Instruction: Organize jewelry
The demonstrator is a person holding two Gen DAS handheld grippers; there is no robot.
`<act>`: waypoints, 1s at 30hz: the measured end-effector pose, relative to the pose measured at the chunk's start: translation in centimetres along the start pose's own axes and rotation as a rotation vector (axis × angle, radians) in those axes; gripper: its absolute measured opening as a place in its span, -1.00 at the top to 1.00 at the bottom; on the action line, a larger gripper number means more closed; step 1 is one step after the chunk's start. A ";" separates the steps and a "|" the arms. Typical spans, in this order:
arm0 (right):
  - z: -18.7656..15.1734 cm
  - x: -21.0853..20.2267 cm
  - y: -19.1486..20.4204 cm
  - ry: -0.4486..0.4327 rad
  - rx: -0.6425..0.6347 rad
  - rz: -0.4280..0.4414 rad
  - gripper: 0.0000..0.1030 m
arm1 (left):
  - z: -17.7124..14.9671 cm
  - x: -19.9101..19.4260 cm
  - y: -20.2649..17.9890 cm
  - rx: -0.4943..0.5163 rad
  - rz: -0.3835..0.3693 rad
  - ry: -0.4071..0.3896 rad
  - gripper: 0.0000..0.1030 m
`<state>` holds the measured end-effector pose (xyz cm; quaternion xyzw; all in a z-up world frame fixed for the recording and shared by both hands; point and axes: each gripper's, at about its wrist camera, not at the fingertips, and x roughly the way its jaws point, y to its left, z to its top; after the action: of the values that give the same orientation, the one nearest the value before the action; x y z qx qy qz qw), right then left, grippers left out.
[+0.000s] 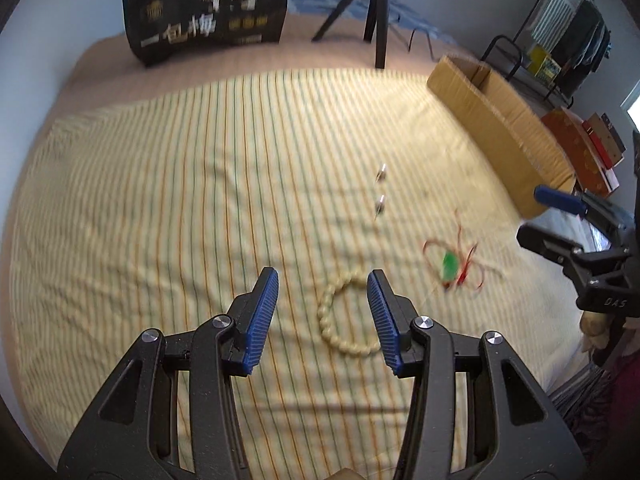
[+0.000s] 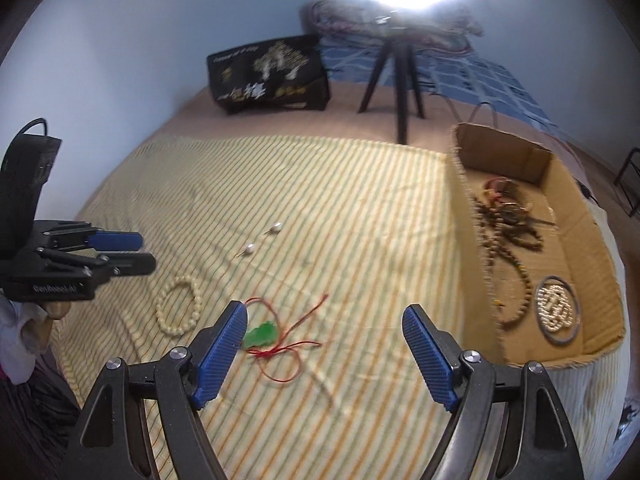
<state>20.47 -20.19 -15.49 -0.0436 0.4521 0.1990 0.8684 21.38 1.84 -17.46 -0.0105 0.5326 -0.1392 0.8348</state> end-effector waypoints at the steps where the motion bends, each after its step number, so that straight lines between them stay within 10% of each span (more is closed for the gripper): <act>1: 0.0 0.2 0.4 0.005 -0.010 0.000 -0.59 | -0.2 0.3 0.1 0.003 0.001 0.005 0.09; 9: 0.6 2.3 2.0 0.014 -0.040 0.016 -0.57 | -1.6 2.0 0.2 0.003 -0.005 0.037 0.09; 17: 2.2 5.2 3.7 0.025 -0.070 0.063 0.00 | -2.1 3.4 -0.3 0.004 -0.009 0.050 0.09; 30: 3.2 9.1 5.7 0.039 -0.123 0.087 0.23 | -2.3 4.8 -0.3 0.065 0.030 0.026 0.12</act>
<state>25.43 -11.35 -20.32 -0.0809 0.4575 0.2632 0.8455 21.14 0.67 -22.63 0.0263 0.5388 -0.1439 0.8296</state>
